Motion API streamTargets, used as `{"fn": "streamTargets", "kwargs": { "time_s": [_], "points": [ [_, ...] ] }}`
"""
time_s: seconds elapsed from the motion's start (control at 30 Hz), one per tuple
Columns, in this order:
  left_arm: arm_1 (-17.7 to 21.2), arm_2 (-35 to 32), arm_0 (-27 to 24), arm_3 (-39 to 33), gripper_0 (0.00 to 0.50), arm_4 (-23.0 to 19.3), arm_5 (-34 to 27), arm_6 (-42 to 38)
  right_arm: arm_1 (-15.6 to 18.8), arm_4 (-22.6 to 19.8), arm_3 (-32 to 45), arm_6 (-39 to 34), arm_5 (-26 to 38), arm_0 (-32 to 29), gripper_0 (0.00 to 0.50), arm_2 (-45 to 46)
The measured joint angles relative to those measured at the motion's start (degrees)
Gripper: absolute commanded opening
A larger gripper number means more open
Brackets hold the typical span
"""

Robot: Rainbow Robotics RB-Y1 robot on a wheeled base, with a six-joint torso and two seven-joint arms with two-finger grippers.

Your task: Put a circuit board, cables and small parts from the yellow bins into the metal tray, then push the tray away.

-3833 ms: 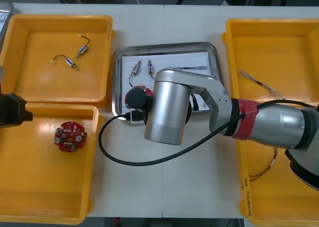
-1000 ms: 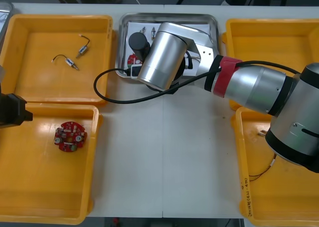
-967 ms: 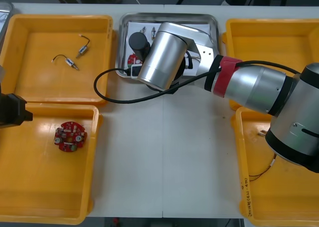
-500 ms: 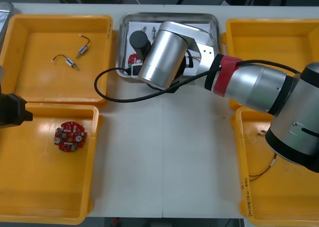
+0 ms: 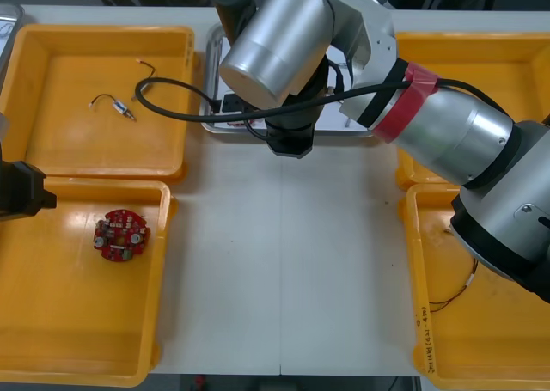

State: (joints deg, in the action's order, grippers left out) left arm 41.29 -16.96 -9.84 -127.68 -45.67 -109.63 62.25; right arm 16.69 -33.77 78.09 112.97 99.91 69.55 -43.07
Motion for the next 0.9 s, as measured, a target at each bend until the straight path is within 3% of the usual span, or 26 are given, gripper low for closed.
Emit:
{"fn": "streamTargets", "kwargs": {
  "time_s": [0.17,0.47,0.6,0.8,0.9],
  "points": [
    [0.0,0.0,0.0,0.0,0.500,0.0,0.0,0.0,0.0,1.4,7.6,-1.1,9.0,-2.2,0.500,6.5],
    [0.0,0.0,0.0,0.0,0.500,0.0,0.0,0.0,0.3,-0.5,21.7,-15.3,9.9,-8.6,0.500,16.3],
    [0.0,0.0,0.0,0.0,0.500,0.0,0.0,0.0,2.7,-3.0,27.8,-19.1,9.9,-12.4,0.500,18.3],
    [0.0,0.0,0.0,0.0,0.500,0.0,0.0,0.0,7.9,-4.1,35.1,-32.8,9.9,-18.0,0.500,20.0],
    [0.0,0.0,0.0,0.0,0.500,0.0,0.0,0.0,9.1,-4.2,37.3,-33.4,9.9,-20.2,0.500,22.5]
  ]
}}
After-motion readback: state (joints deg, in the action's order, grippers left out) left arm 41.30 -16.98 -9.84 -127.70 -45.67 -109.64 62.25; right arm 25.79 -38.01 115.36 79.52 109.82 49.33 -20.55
